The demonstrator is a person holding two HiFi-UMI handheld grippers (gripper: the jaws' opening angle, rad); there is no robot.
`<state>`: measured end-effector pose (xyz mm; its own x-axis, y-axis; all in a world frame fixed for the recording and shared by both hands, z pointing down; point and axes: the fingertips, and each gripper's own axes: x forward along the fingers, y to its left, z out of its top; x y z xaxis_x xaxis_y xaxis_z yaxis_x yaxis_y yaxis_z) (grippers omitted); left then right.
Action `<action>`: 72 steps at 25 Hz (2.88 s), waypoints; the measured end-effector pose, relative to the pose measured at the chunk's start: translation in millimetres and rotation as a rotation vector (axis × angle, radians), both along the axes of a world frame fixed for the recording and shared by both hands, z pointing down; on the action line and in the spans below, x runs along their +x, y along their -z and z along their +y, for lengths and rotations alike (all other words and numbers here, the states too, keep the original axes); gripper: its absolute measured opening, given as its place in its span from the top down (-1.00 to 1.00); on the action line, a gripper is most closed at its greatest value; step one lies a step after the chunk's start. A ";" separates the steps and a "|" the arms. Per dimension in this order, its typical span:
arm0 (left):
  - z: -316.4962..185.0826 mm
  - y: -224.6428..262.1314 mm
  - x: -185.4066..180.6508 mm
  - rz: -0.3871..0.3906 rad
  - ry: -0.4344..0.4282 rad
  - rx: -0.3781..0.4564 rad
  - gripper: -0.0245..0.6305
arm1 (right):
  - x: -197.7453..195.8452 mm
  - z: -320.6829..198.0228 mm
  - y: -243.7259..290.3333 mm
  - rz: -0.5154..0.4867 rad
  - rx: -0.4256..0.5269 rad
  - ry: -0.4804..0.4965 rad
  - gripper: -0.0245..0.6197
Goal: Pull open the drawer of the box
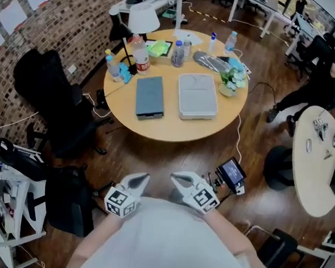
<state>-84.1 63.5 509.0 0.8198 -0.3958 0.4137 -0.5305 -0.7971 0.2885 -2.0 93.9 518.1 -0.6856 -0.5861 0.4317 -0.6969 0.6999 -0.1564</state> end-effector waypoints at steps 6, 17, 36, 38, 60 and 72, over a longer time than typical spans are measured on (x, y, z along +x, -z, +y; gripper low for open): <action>-55.7 14.5 -7.8 -0.004 0.079 0.040 0.91 | -18.8 -78.7 30.5 -0.034 0.152 0.147 0.91; -86.4 -0.7 29.5 -0.010 0.028 0.008 0.91 | -8.6 -104.1 33.9 -0.034 0.098 0.184 0.91; -200.7 -49.5 32.4 -0.195 -0.120 0.099 0.91 | -13.5 -205.9 19.8 0.127 0.091 0.144 0.91; -208.6 -49.6 32.7 -0.187 -0.127 0.095 0.91 | -13.4 -213.9 17.5 0.156 0.088 0.152 0.91; -268.7 -101.3 43.6 -0.492 0.010 0.213 0.91 | 5.4 -262.8 -5.2 0.193 0.045 0.265 0.91; -292.9 -138.7 36.8 -0.841 -0.042 0.350 0.86 | 7.3 -279.5 -13.7 0.169 0.061 0.295 0.91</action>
<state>-47.3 -229.4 647.7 0.3185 -0.5881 0.7434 -0.4247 -0.7897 -0.4428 5.3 -185.6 531.8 -0.7508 -0.4019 0.5242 -0.4760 0.8794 -0.0075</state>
